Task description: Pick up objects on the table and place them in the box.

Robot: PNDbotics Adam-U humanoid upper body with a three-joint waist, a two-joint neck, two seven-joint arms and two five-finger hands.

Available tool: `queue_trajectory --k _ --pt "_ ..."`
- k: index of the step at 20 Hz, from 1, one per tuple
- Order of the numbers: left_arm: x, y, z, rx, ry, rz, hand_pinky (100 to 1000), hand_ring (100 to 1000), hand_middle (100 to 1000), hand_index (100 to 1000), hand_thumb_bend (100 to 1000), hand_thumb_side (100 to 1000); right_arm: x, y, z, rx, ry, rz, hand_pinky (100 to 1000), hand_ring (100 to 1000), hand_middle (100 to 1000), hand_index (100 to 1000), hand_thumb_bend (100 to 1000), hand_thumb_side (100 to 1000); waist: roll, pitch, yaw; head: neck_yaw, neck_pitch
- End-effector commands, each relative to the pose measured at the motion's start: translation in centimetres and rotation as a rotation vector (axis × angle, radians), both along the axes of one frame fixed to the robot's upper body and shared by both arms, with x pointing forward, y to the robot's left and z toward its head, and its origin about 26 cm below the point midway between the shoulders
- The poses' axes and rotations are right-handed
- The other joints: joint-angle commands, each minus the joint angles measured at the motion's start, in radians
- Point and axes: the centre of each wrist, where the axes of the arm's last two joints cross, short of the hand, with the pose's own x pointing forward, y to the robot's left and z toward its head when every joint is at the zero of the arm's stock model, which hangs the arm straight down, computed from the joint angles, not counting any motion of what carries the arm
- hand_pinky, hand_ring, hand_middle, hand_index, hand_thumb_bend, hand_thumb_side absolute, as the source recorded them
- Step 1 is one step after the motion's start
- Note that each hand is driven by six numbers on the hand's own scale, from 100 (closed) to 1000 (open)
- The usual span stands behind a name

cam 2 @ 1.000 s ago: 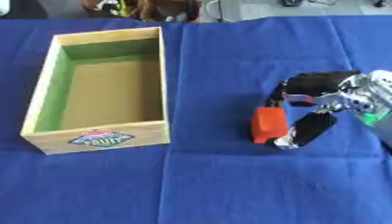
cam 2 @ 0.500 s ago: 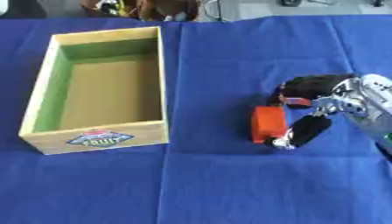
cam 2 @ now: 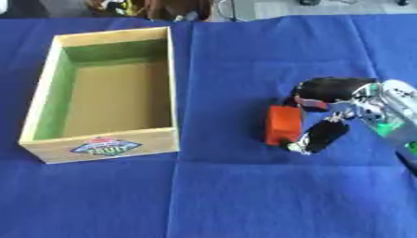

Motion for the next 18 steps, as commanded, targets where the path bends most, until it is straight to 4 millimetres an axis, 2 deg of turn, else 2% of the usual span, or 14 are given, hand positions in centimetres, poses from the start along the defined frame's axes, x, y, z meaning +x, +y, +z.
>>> queue_trajectory --k 1,3,8,13,18 --pt "-0.2 -0.1 0.7 0.012 -0.026 -0.009 638 703 728 790 100 985 -0.4 -0.3 1.4 0.018 -0.069 -0.017 669 601 407 529 137 431 -0.001 -0.018 -0.002 0.0 -0.009" --pt "-0.2 -0.1 0.7 0.012 -0.026 -0.01 637 703 728 790 100 985 -0.4 -0.3 1.7 0.043 -0.11 -0.031 634 562 368 476 100 390 -0.001 -0.019 -0.002 0.001 -0.008" --pt "-0.2 -0.1 0.7 0.013 -0.024 -0.009 638 704 728 790 100 983 -0.6 0.0 2.5 0.096 -0.198 -0.049 604 528 327 419 100 349 -0.002 -0.023 -0.001 0.0 -0.007" --pt "-0.2 0.0 0.7 0.013 -0.022 -0.008 637 703 728 790 100 983 -1.1 0.4 3.8 0.154 -0.277 -0.053 578 503 300 351 100 333 -0.004 -0.028 -0.001 0.001 -0.006" --pt "-0.3 0.0 0.6 0.014 -0.02 -0.009 636 703 728 790 100 982 -1.5 1.2 5.3 0.198 -0.35 -0.038 569 493 293 324 100 334 -0.005 -0.034 0.0 0.001 -0.008"
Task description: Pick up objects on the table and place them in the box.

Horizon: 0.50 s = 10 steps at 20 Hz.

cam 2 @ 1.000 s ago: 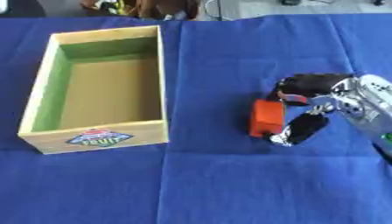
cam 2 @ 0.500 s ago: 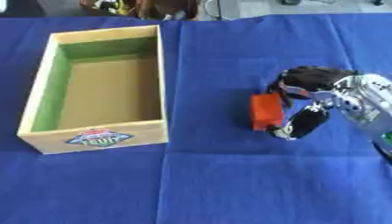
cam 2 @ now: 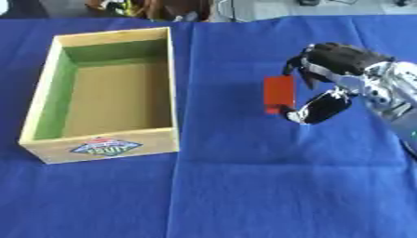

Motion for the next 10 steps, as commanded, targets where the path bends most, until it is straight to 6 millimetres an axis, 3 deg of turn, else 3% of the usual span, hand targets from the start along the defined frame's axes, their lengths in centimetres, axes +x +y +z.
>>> queue_trajectory --k 1,9,10 --pt "-0.3 0.0 0.6 0.013 -0.02 -0.008 636 703 728 790 100 982 -0.8 0.4 2.3 0.022 -0.094 0.012 566 489 289 313 100 333 -0.003 -0.031 0.0 0.0 -0.009" --pt "-0.3 0.0 0.5 0.014 -0.013 -0.008 635 704 728 790 100 983 -1.2 2.4 5.0 0.042 -0.217 0.068 558 481 281 279 100 325 -0.006 -0.037 0.005 -0.001 -0.012" --pt "-0.3 0.0 0.4 0.014 -0.012 -0.009 635 704 728 789 100 983 -1.2 2.6 5.3 0.041 -0.227 0.076 558 480 280 279 100 369 -0.007 -0.038 0.006 -0.002 -0.013"
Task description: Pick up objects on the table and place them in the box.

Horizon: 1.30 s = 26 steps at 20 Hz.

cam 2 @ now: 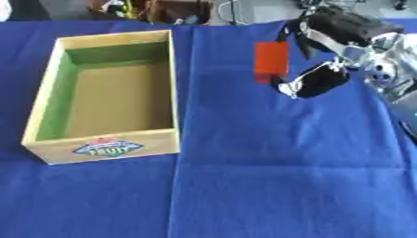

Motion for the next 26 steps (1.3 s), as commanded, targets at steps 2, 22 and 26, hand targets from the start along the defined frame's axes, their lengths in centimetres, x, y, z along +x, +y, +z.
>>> queue_trajectory --k 2,22,26 --pt "-0.3 0.0 0.4 0.012 -0.016 -0.008 635 705 728 789 100 983 -0.7 1.1 2.3 -0.007 -0.091 0.033 557 479 279 277 100 322 -0.004 -0.03 0.002 -0.002 -0.012" --pt "-0.3 -0.6 0.3 0.021 0.002 -0.051 634 707 729 788 100 983 1.8 10.7 7.7 0.094 -0.154 0.245 544 471 273 266 100 314 -0.017 -0.042 0.057 -0.05 -0.017" --pt "-0.2 -0.7 0.4 0.02 0.0 -0.058 634 708 730 788 100 983 3.3 13.1 7.5 0.092 -0.119 0.253 543 469 271 264 100 318 -0.02 -0.037 0.07 -0.059 -0.021"
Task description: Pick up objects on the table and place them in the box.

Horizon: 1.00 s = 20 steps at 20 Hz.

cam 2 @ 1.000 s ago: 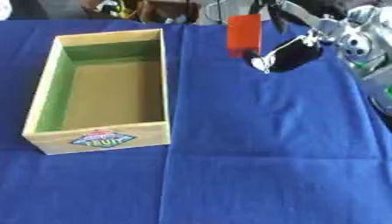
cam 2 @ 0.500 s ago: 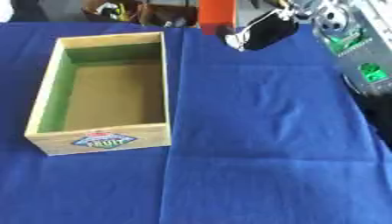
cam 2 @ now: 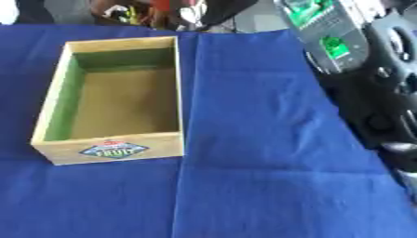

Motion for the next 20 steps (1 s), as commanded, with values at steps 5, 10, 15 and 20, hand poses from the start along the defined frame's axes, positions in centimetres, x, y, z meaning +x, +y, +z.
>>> queue_trajectory --k 5,10,15,20 --pt "-0.2 -0.3 0.8 0.01 -0.029 -0.021 635 709 730 788 100 982 2.4 4.1 -0.8 -0.03 0.033 0.015 545 470 270 263 100 330 -0.003 -0.012 0.016 -0.015 -0.018" --pt "-0.1 -0.3 0.9 0.009 -0.033 -0.023 635 710 731 787 100 982 4.2 7.1 -3.0 -0.065 0.086 0.035 547 472 271 264 100 335 -0.004 -0.006 0.02 -0.015 -0.02" --pt "-0.1 -0.4 1.1 0.009 -0.037 -0.03 635 711 731 787 100 982 6.0 8.9 -5.6 -0.144 0.152 0.013 547 477 276 270 100 327 -0.004 -0.001 0.025 -0.023 -0.02" --pt "0.0 -0.5 1.2 0.009 -0.04 -0.038 635 712 732 787 100 982 7.8 9.4 -7.5 -0.205 0.195 -0.02 547 480 279 273 100 323 -0.007 0.004 0.03 -0.026 -0.022"
